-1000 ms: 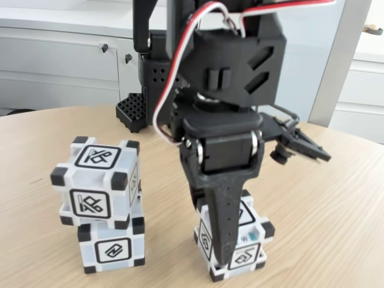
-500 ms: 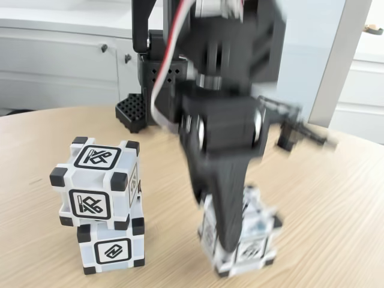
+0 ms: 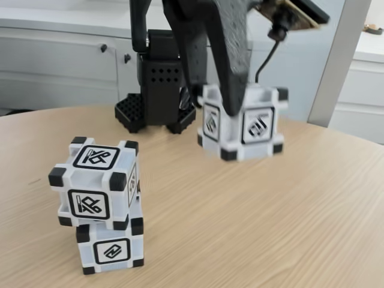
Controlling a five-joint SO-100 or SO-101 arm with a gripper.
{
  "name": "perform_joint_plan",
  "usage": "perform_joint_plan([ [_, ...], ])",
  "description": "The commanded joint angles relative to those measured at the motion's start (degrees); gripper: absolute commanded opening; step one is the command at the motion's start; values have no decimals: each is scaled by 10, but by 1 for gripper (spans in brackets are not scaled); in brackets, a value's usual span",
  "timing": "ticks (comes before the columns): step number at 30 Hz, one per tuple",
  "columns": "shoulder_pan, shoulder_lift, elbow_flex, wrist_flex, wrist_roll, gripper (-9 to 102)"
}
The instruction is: Stack cubes from left to right.
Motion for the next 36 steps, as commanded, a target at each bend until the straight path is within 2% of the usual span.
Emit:
perform_joint_plan([
  [1, 29, 45, -15, 20, -10, 0],
  [17, 212, 55, -24, 32, -128, 0],
  [23, 229, 44, -92, 32, -125, 0],
  [36, 241, 14, -96, 32, -128, 0],
])
